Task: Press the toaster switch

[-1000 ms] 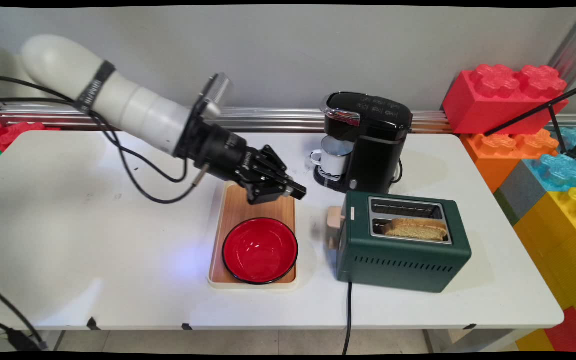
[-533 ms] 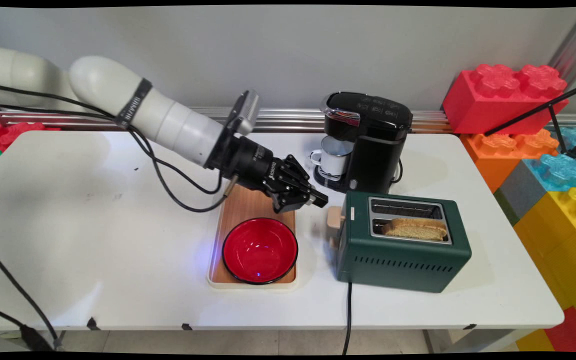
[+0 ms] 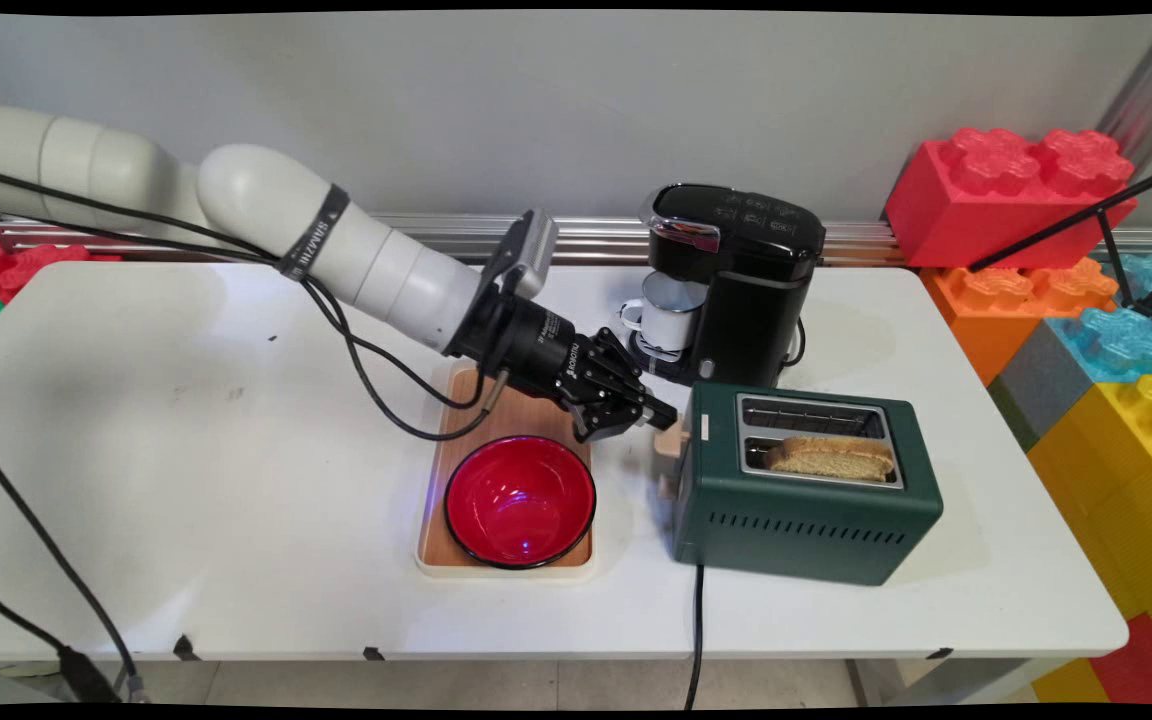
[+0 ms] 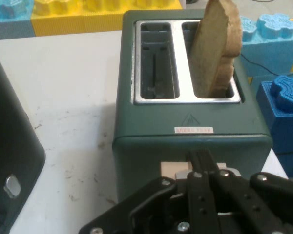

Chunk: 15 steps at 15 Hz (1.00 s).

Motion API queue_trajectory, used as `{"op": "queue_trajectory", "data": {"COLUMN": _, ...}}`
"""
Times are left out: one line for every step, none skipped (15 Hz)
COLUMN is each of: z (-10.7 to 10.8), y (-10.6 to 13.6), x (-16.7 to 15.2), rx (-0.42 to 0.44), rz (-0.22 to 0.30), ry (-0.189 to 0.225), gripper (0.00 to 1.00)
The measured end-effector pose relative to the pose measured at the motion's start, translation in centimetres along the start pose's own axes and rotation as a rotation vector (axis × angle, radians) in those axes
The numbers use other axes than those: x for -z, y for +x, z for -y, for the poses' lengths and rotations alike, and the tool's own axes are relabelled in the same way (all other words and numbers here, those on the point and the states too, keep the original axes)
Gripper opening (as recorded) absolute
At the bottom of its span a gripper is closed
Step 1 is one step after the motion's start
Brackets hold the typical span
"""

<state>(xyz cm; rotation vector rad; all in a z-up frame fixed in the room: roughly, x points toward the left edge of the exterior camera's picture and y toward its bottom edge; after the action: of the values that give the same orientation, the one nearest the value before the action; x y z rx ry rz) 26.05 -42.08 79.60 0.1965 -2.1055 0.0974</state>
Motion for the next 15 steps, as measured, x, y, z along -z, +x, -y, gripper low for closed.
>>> {"op": "queue_trajectory", "data": {"z": 0.0, "y": -0.1, "x": -0.3, "rx": -0.001, "rz": 0.001, "ry": 0.000, "gripper": 0.00}}
{"op": "queue_trajectory", "data": {"z": 0.1, "y": -0.2, "x": -0.6, "rx": -0.002, "rz": 0.001, "ry": -0.001, "gripper": 0.00}}
{"op": "queue_trajectory", "data": {"z": 0.2, "y": -0.2, "x": -0.8, "rx": -0.003, "rz": 0.002, "ry": -0.001, "gripper": 0.00}}
{"op": "queue_trajectory", "data": {"z": 0.2, "y": -0.3, "x": -1.0, "rx": -0.003, "rz": 0.002, "ry": -0.001, "gripper": 0.00}}
{"op": "queue_trajectory", "data": {"z": 0.2, "y": -0.3, "x": -1.2, "rx": -0.004, "rz": 0.003, "ry": -0.002, "gripper": 0.00}}
{"op": "queue_trajectory", "data": {"z": 0.3, "y": -0.4, "x": -1.3, "rx": -0.004, "rz": 0.003, "ry": -0.002, "gripper": 0.00}}
{"op": "queue_trajectory", "data": {"z": 0.3, "y": -0.4, "x": -1.4, "rx": -0.004, "rz": 0.004, "ry": -0.003, "gripper": 0.00}}
{"op": "queue_trajectory", "data": {"z": 0.3, "y": -0.5, "x": -1.6, "rx": -0.004, "rz": 0.005, "ry": -0.003, "gripper": 0.00}}
{"op": "queue_trajectory", "data": {"z": 0.3, "y": -0.6, "x": -1.7, "rx": -0.005, "rz": 0.007, "ry": -0.004, "gripper": 0.00}}
{"op": "queue_trajectory", "data": {"z": 0.3, "y": -0.7, "x": -1.9, "rx": -0.005, "rz": 0.009, "ry": -0.004, "gripper": 0.00}}
{"op": "queue_trajectory", "data": {"z": 0.3, "y": -0.9, "x": -2.0, "rx": -0.005, "rz": 0.013, "ry": -0.005, "gripper": 0.00}}
{"op": "queue_trajectory", "data": {"z": 0.3, "y": -1.0, "x": -2.1, "rx": -0.005, "rz": 0.016, "ry": -0.005, "gripper": 0.00}}
{"op": "queue_trajectory", "data": {"z": 0.3, "y": -1.2, "x": -2.2, "rx": -0.005, "rz": 0.019, "ry": -0.007, "gripper": 0.00}}
{"op": "queue_trajectory", "data": {"z": 0.3, "y": -1.4, "x": -2.3, "rx": -0.005, "rz": 0.023, "ry": -0.009, "gripper": 0.00}}
{"op": "queue_trajectory", "data": {"z": 0.3, "y": -1.6, "x": -2.4, "rx": -0.005, "rz": 0.028, "ry": -0.010, "gripper": 0.00}}
